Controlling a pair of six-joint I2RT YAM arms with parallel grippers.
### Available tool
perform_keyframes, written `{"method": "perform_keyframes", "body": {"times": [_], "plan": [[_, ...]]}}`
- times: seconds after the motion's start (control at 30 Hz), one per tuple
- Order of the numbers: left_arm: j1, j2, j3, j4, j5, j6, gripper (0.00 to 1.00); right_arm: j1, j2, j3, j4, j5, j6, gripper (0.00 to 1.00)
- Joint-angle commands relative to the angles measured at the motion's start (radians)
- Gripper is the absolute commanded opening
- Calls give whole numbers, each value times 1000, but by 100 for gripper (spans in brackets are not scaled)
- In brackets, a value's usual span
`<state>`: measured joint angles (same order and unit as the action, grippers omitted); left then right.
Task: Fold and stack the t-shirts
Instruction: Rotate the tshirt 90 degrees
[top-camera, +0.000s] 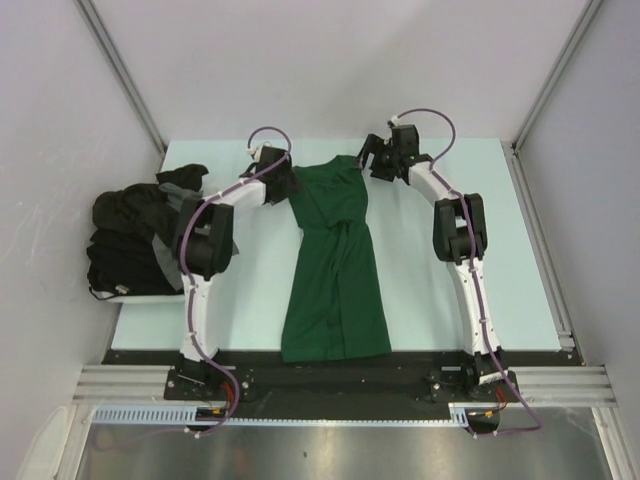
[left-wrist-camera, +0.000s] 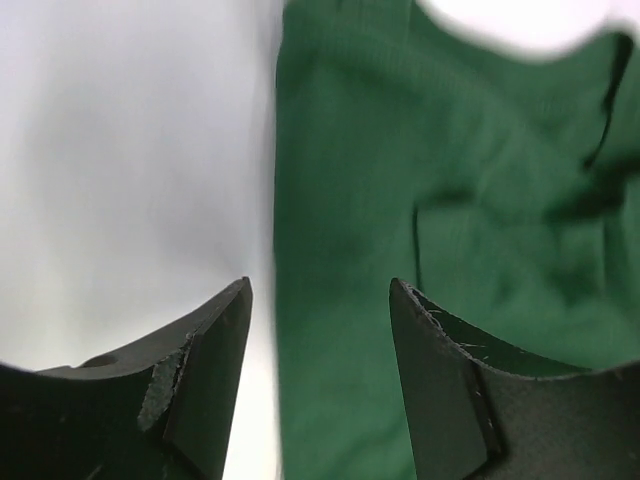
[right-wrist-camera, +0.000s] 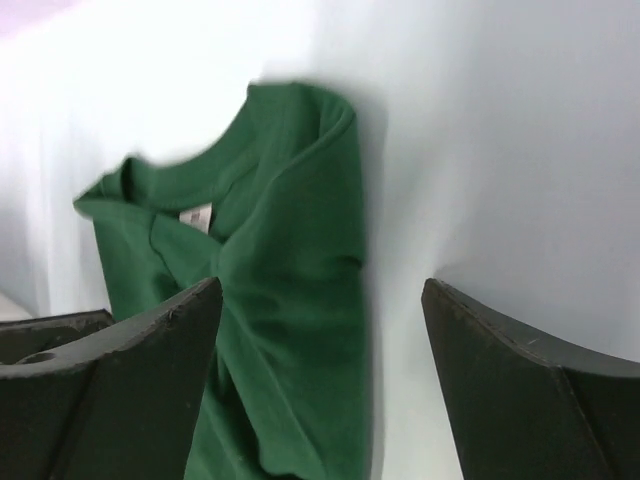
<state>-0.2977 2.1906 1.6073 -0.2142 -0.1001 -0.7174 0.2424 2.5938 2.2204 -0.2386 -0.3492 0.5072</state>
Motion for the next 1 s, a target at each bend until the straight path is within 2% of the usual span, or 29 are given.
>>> {"method": "perform_keyframes", "body": {"times": [0.0,0.13,0.17,0.3,0.43,0.5,0.53,0.57,0.6,0.63,0.73,0.97], "plan": [[23,78,173,114,59,7,63,-6,20,76,79,32,36,85],[38,158,267,93,47,1,62,8,58,91,113,19,70,76],[43,176,290,85,48,-5,60,12,68,102,116,13,82,71],[63,270,391,58,91,-36,52,32,126,186,69,24,80,66],[66,296,433,27,89,-30,50,35,138,190,64,39,99,61],[68,297,436,29,85,-16,47,34,144,183,82,30,109,49],[69,307,440,33,85,-4,41,32,147,185,94,17,114,34],[71,316,460,32,89,1,38,34,150,183,107,13,119,27],[75,328,474,20,86,4,33,31,153,185,110,15,123,23],[78,348,492,16,85,6,24,31,152,185,111,30,123,20],[100,377,543,35,129,1,14,8,132,182,102,65,111,17],[120,485,718,61,214,10,13,-61,69,171,99,150,42,17]]}}
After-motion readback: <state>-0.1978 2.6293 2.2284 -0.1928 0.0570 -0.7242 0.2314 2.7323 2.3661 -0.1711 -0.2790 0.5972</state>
